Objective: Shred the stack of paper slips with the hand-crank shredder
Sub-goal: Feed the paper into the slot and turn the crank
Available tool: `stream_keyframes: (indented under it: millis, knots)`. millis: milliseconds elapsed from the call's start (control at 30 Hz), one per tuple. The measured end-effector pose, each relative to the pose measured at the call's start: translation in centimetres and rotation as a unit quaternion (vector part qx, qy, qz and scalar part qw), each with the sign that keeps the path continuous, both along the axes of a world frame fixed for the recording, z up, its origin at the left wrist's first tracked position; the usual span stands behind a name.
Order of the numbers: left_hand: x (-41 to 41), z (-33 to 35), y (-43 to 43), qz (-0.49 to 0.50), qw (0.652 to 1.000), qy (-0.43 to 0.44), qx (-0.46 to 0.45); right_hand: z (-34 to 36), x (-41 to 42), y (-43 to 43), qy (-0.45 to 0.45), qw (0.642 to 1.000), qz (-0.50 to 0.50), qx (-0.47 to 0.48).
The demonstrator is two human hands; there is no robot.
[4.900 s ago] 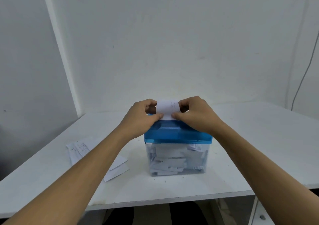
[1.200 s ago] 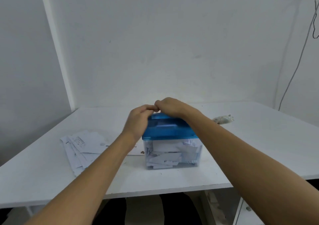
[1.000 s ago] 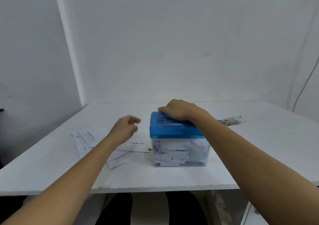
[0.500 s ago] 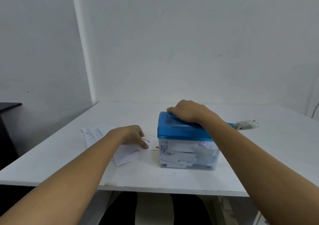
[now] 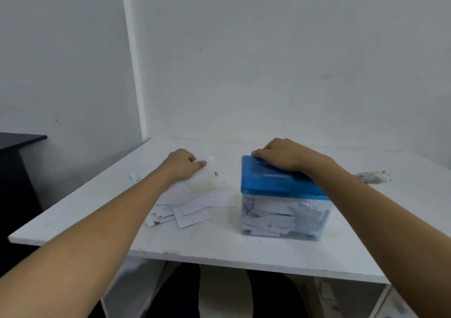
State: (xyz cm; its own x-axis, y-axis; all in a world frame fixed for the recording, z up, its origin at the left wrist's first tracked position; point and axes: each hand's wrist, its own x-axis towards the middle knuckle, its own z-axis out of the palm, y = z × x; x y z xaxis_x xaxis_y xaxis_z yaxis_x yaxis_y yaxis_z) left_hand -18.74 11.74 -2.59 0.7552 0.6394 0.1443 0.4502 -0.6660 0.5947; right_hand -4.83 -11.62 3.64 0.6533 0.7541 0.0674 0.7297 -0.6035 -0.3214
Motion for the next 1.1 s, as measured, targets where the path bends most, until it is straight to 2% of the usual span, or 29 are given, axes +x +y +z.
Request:
stream_keyframes:
  millis: [67,233,300,367,467,533,733,933,1100]
  knots:
    - [-0.7,0.0,0.3,0.02,0.998,-0.044,-0.041,0.2,0.0,-0.4,0.0,1.0,0.015,0.0]
    - [-0.6,-0.5,-0.5,0.044,0.994,-0.085,-0.056,0.4,0.7,-2.1,-0.006,1.0,0.011,0.009]
    - [0.0,-1.2,-1.2,0.0,0.997,-0.051,-0.06,0.3,0.8,-2.0,-0.009,1.0,-0.001,0.013]
    - [0.4,-2.1,-1.7,-0.065,0.997,0.02,-0.023,0.2,0.8,-1.8,-0.016,1.0,-0.007,0.015]
    - [0.7,-3.0,-2.7,-0.136,0.98,0.146,0.011,0.0,0.9,-1.8,-0.014,1.0,-0.011,0.018]
    - [1.0,-3.0,-3.3,-0.144,0.968,0.202,0.029,0.0,1.0,-1.8,-0.012,1.0,-0.012,0.019]
    - [2.2,-2.6,-2.6,-0.102,0.957,0.267,0.054,0.0,0.9,-1.5,-0.011,1.0,-0.021,0.015]
    - [2.8,-2.7,-2.3,-0.113,0.959,0.258,0.03,0.0,1.3,-1.2,-0.015,0.999,-0.035,0.018]
    - [2.6,-2.7,-2.2,-0.078,0.955,0.279,0.07,-0.4,1.5,-0.4,-0.023,0.998,-0.055,0.026]
